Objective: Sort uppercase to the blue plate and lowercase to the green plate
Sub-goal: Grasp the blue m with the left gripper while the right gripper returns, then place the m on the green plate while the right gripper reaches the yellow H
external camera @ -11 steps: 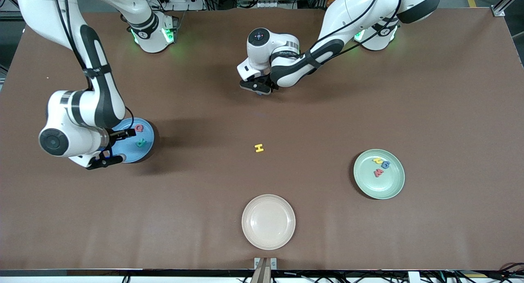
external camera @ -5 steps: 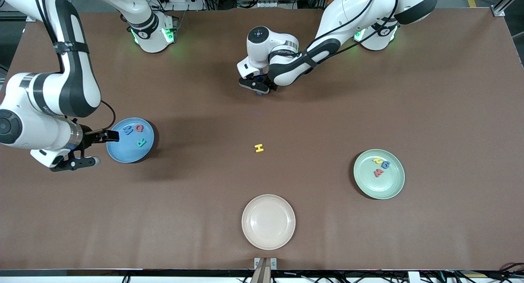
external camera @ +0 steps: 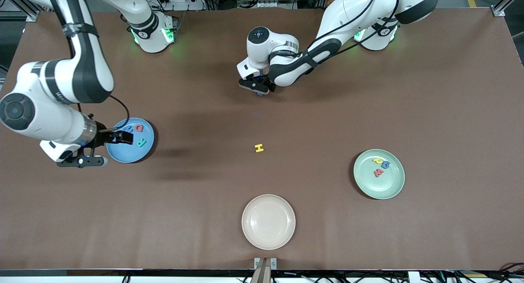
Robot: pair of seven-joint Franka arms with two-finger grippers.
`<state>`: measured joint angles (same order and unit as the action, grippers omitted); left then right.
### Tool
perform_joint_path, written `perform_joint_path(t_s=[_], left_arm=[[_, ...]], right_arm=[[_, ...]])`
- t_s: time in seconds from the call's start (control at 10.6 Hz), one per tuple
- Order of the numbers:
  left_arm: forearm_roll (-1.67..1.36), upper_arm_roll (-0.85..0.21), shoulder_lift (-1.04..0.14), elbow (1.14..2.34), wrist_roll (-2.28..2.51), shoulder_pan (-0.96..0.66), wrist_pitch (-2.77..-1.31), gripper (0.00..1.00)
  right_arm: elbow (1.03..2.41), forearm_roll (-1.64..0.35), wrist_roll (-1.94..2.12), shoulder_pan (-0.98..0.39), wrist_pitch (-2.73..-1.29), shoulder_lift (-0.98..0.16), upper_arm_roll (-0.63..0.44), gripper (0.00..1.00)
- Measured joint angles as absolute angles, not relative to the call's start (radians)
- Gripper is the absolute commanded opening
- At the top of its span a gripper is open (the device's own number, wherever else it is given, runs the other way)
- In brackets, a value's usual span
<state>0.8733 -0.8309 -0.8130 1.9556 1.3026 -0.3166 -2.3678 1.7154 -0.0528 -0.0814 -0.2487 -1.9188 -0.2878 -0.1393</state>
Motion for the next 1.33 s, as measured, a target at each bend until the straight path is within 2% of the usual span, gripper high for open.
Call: perform_joint_path(t_s=[0.09,0.28,0.57,0.95,1.14,1.33], left_arm=[[0.873,-0.828,-0.813,1.952,1.303,-0.313,-2.368,0.00],[0.873,-0.818,-0.810,1.942,1.303,-0.303,-2.369,0.00],[0.874,-0.814,-0.775,1.932,1.303,-0.255,-2.370,0.00],[0.874,-0.822,-0.684,1.934,1.296,-0.184,-2.367,0.00],[0.874,-0.865,-0.653,1.952,1.180,-0.051,-2.348,0.00],[0.875,-0.890,-0.627,1.992,0.990,0.119,-2.343,0.00]], right_arm=[[1.734,-0.054,-0.125,-0.250,-1.988,-0.293,-0.106,1.00],[1.774,-0.054,-0.242,-0.287,-2.123,-0.338,-0.053,1.00],[1.782,-0.055,-0.409,-0.387,-2.325,-0.469,-0.045,1.00],[1.775,-0.054,-0.661,-0.478,-2.464,-0.577,0.004,1.00],[1.764,-0.050,-0.701,-0.511,-2.488,-0.604,0.026,1.00],[1.761,-0.031,-0.700,-0.549,-2.570,-0.630,0.029,1.00]])
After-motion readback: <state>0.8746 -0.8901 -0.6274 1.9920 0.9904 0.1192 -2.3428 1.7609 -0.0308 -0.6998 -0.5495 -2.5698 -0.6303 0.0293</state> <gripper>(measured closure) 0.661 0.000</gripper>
